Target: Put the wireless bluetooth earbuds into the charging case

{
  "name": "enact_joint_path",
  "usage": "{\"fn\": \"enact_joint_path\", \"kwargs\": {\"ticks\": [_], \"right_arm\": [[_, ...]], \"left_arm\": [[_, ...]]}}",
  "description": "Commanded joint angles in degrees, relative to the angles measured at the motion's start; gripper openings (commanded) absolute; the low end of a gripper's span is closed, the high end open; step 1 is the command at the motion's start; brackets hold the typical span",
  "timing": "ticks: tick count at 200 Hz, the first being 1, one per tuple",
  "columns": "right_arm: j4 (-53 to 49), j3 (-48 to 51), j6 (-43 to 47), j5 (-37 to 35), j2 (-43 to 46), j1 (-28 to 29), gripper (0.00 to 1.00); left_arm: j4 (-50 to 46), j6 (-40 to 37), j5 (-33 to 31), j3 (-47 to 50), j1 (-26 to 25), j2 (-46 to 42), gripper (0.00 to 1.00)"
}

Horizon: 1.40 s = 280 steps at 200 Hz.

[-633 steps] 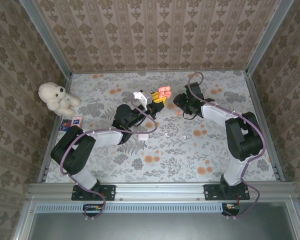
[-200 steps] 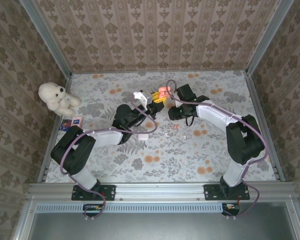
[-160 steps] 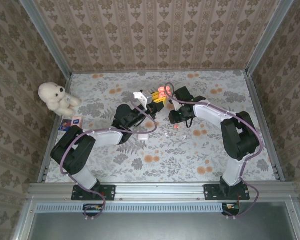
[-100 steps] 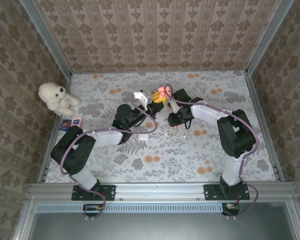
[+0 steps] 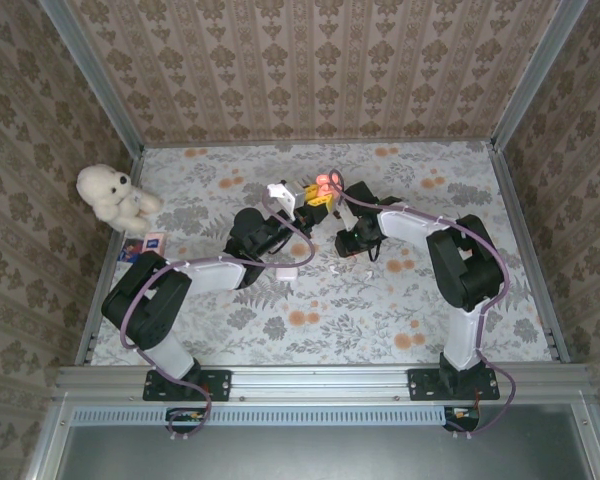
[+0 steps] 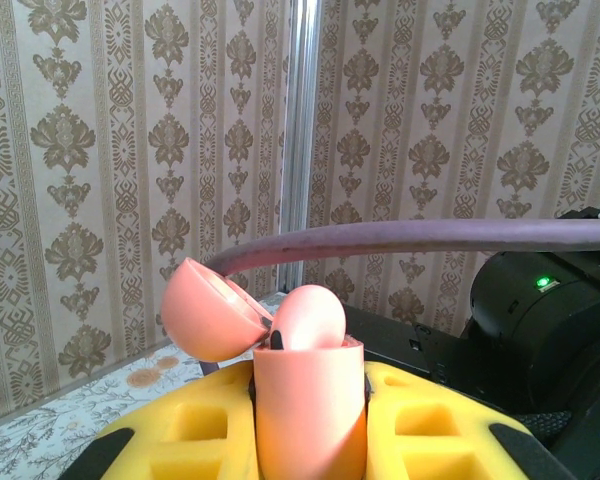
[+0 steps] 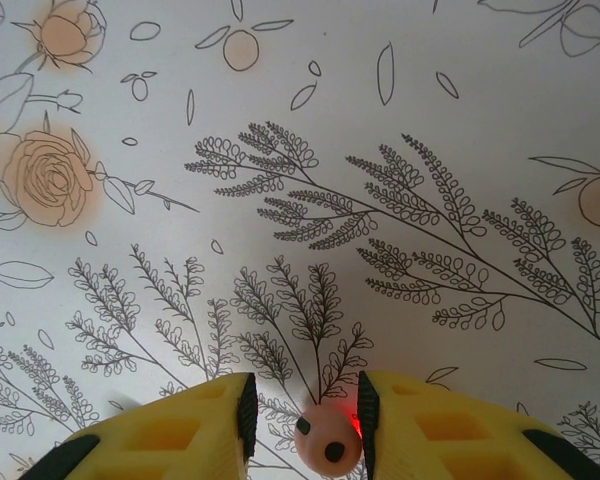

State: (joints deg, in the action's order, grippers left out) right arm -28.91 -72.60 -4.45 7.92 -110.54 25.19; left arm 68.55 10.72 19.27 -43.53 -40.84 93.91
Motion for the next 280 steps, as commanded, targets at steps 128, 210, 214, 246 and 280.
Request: {"fn": "enact_joint_path", "kwargs": {"ticks": [128,210,214,246,280], "right_arm": [[-3.44,5.56,-20.10,-13.71,0.77,1.08,0.10],[-2.17,12.12,-39.56,-21.93,6.69,-1.81,0.12],[-2.14,12.48,-40.30,-22.03,6.97,-1.96,0.12],[0.81,14.35,-44.87,-23.35,8.34,-2.90,0.14],[1.35,14.79,-46.70,-23.95,9.46,-3.04,0.28]], "left_arm": [[4.48,0.69,0.77,-1.03,-0.34,-1.18,0.00],[4.62,0.72,0.86,-0.77,-0.36,-1.37,0.00],[4.59,0.73,0.89,-0.77,-0.38,-1.36,0.00],[4.57,0.94,0.90,-1.02,-0.36,-1.10,0.00],[4.58,0.97,0.95,-1.03,-0.39,-1.14,0.00]]}}
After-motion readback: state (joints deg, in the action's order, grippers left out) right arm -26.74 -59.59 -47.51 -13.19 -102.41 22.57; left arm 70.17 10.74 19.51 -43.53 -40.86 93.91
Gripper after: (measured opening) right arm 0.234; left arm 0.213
